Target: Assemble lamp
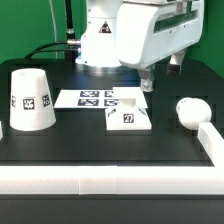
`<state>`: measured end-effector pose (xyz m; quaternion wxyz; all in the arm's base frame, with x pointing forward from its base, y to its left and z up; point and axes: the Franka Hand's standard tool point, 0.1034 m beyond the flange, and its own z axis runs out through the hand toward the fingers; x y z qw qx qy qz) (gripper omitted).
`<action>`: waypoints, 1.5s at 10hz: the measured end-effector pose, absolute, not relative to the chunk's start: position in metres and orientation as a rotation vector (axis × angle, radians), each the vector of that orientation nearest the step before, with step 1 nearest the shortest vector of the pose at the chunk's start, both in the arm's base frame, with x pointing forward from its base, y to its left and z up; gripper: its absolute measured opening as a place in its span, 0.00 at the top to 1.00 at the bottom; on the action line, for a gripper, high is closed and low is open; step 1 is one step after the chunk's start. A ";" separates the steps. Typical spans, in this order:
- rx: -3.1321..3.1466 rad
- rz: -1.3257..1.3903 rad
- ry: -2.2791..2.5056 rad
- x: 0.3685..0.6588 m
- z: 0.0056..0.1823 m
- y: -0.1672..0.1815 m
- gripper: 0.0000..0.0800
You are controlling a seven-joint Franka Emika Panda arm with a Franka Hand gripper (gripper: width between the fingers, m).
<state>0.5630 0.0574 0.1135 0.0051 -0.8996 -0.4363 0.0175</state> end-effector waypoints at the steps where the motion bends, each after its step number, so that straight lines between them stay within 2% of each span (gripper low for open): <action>1: -2.817 0.055 -1.366 0.563 0.114 0.057 0.13; 5: -2.812 0.051 -1.380 0.561 0.113 0.055 0.13; 8: -2.790 0.075 -1.429 0.506 0.105 0.023 0.13; 10: -2.801 0.096 -1.397 0.481 0.096 0.006 0.13; 13: -2.815 0.095 -1.372 0.483 0.096 0.007 0.13; 15: -2.941 0.096 -1.083 0.481 0.095 0.008 0.13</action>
Offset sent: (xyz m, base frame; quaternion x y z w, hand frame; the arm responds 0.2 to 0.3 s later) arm 0.0000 0.0000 0.0000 0.0000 0.0000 0.0000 1.0000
